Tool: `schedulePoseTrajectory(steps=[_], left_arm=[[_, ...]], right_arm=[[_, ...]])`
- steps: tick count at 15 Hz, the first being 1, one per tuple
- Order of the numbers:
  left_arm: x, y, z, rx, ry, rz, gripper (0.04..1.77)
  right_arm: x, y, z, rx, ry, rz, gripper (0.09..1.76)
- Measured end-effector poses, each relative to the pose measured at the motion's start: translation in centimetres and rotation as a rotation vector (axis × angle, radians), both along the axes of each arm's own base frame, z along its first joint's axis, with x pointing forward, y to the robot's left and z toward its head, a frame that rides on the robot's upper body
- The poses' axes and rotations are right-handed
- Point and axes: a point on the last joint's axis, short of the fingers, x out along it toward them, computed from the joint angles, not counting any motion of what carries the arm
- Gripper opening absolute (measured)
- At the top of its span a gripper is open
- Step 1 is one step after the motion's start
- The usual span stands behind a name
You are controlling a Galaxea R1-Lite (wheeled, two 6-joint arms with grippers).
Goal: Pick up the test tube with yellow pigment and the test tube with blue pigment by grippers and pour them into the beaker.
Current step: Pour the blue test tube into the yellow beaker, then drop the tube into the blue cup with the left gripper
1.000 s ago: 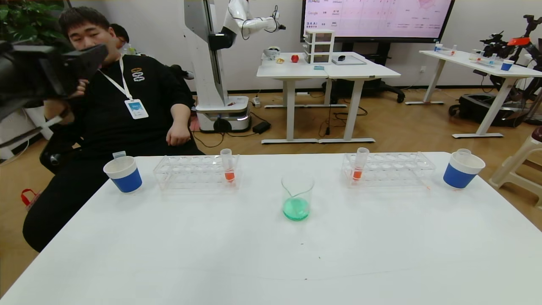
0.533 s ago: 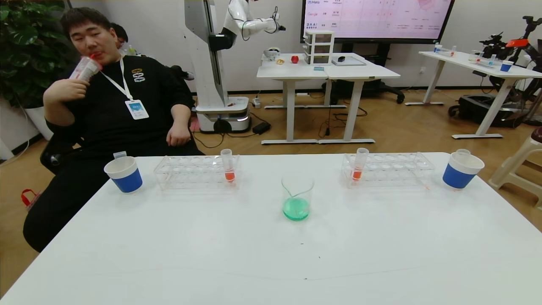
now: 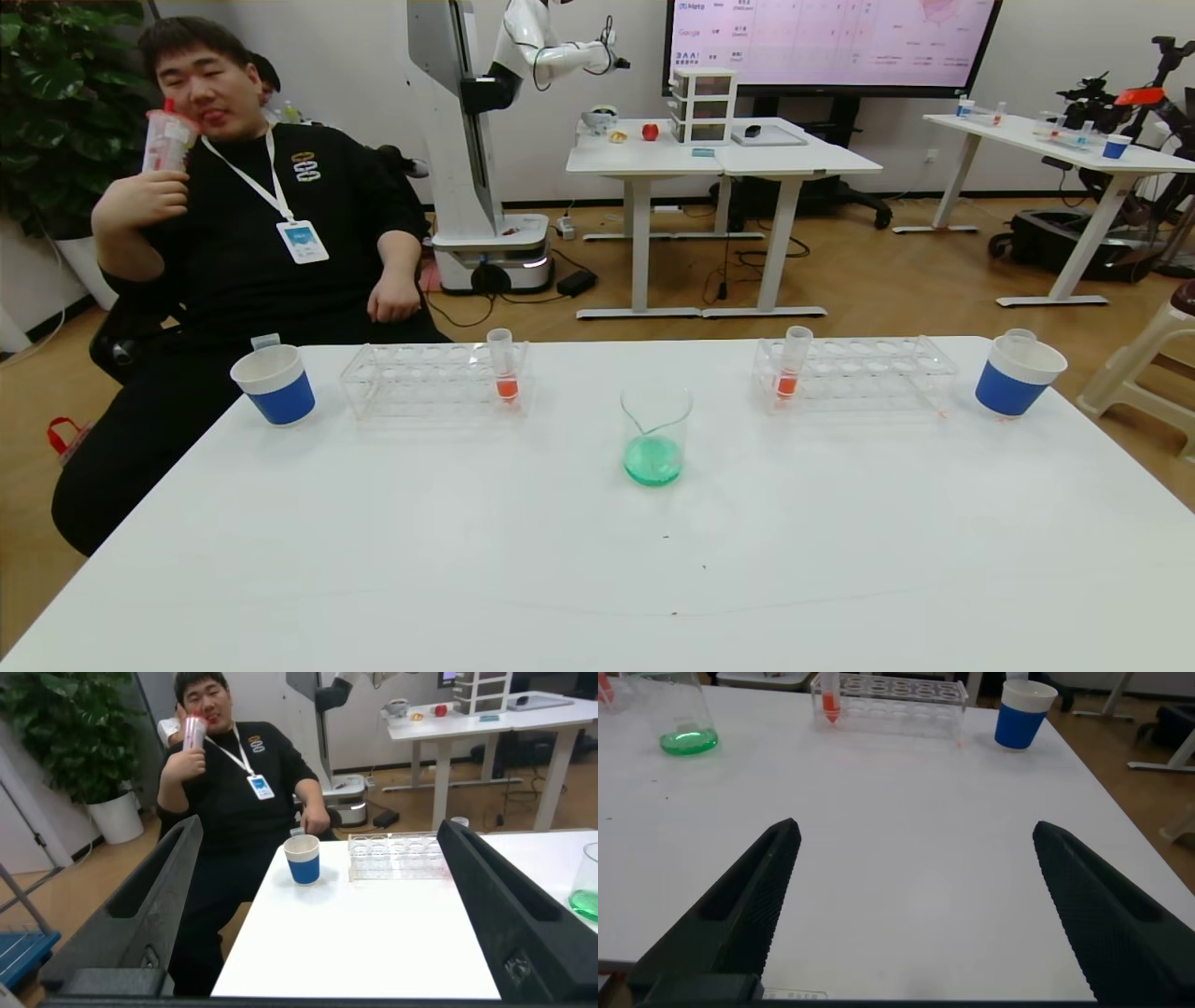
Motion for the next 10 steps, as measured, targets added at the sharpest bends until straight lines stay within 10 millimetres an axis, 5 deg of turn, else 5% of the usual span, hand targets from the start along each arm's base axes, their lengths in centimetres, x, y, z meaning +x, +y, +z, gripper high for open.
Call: schedulePoseTrajectory(steps=[4, 7, 10], left_arm=[[-1.6, -0.2, -5.1, 0.001, -0.052, -0.08, 1.75], [-0.1, -0.2, -8.6, -0.052, -0.101, -0.128, 1.75], [2.3, -0.3, -13.8, -0.084, 0.042, -0.16, 1.75]], right_arm=[[0.0, 0.0, 0.0, 0.0, 0.0, 0.0, 1.74], [0.0, 0.0, 0.0, 0.0, 0.0, 0.0, 1.74], [0.0, 0.0, 0.0, 0.0, 0.0, 0.0, 1.74]])
